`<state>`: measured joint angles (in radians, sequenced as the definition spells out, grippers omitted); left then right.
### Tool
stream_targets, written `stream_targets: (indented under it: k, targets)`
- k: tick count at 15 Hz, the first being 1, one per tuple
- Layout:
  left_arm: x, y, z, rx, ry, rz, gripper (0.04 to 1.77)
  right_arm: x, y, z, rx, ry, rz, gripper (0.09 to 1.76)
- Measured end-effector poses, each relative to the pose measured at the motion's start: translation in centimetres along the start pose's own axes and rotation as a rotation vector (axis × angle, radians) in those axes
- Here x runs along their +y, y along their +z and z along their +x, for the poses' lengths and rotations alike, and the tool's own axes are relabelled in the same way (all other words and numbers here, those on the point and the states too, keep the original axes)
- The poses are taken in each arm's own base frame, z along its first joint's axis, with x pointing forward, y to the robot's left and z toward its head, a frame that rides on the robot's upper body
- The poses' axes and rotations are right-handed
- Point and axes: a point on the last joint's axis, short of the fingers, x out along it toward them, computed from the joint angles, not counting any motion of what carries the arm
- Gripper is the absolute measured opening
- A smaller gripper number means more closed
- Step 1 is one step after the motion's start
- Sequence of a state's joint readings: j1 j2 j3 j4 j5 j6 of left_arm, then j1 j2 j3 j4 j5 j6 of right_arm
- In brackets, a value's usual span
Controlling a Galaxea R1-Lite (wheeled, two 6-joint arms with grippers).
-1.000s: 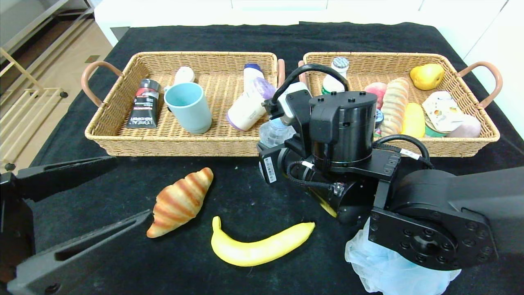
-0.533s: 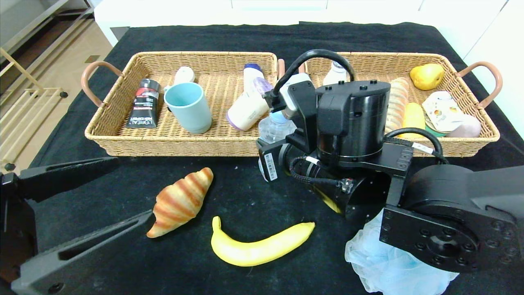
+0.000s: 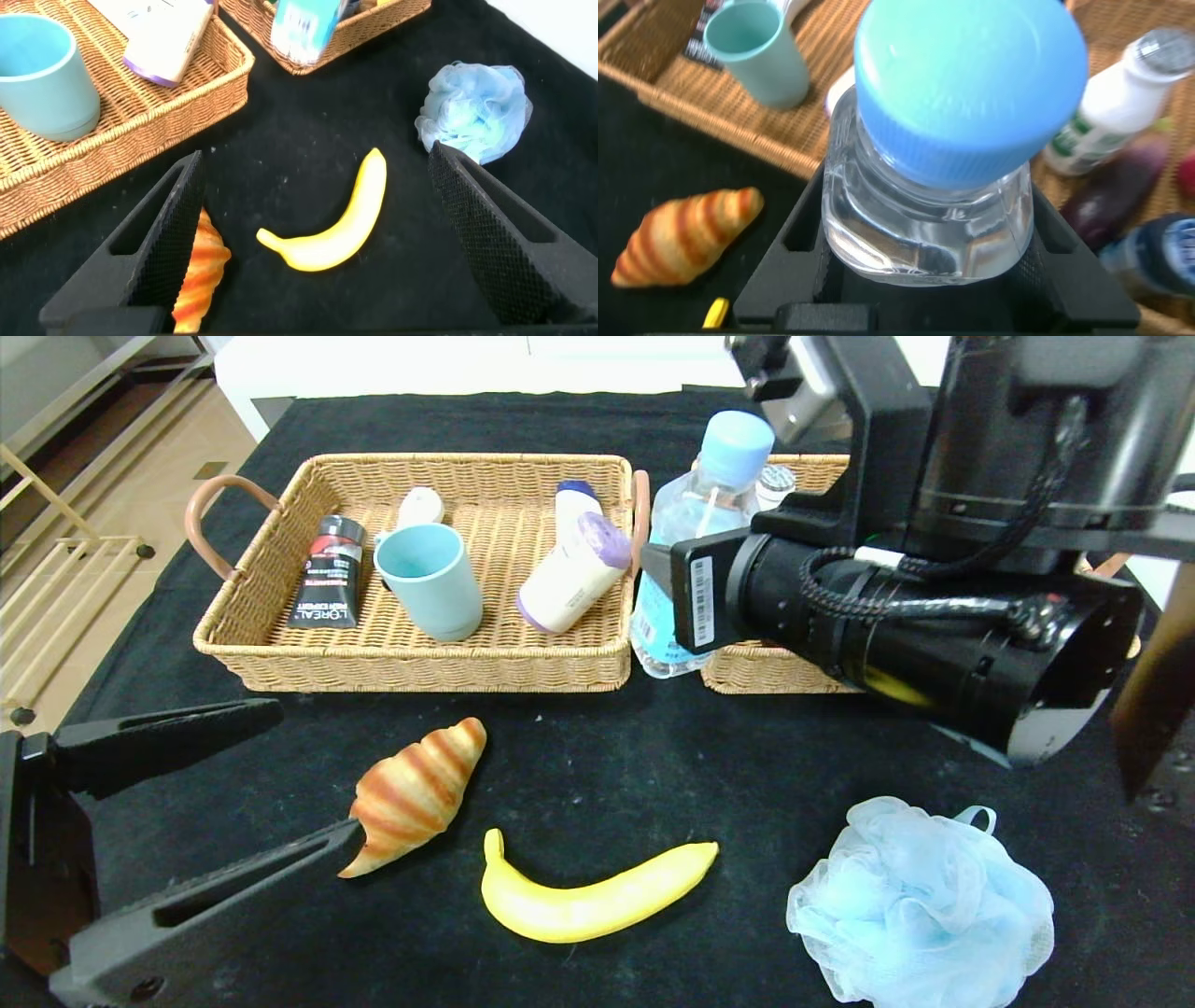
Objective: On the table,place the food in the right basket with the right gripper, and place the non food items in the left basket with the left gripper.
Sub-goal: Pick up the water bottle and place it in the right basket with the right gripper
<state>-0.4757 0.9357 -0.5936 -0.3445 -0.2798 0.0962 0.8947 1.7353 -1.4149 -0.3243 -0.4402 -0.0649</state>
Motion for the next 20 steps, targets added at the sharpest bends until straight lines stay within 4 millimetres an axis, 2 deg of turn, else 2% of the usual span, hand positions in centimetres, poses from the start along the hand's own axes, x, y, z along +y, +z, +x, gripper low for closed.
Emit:
stream_targets:
  k: [7, 14, 20]
  targets:
    - [0.0, -0.2, 0.2, 0.012, -0.002, 0.001, 1.72, -4.2, 3.2, -0.6, -0.088, -0.109, 0.023, 0.98]
    - [0.0, -0.2, 0.2, 0.012, -0.002, 0.001, 1.72, -9.5, 3.9, 0.2, -0.113, -0.239, 0.022, 0.98]
    - [0.1, -0.3, 0.4, 0.020, -0.002, -0.001, 1.72, -12.9, 4.0, 1.5, -0.124, -0.322, 0.016, 0.97]
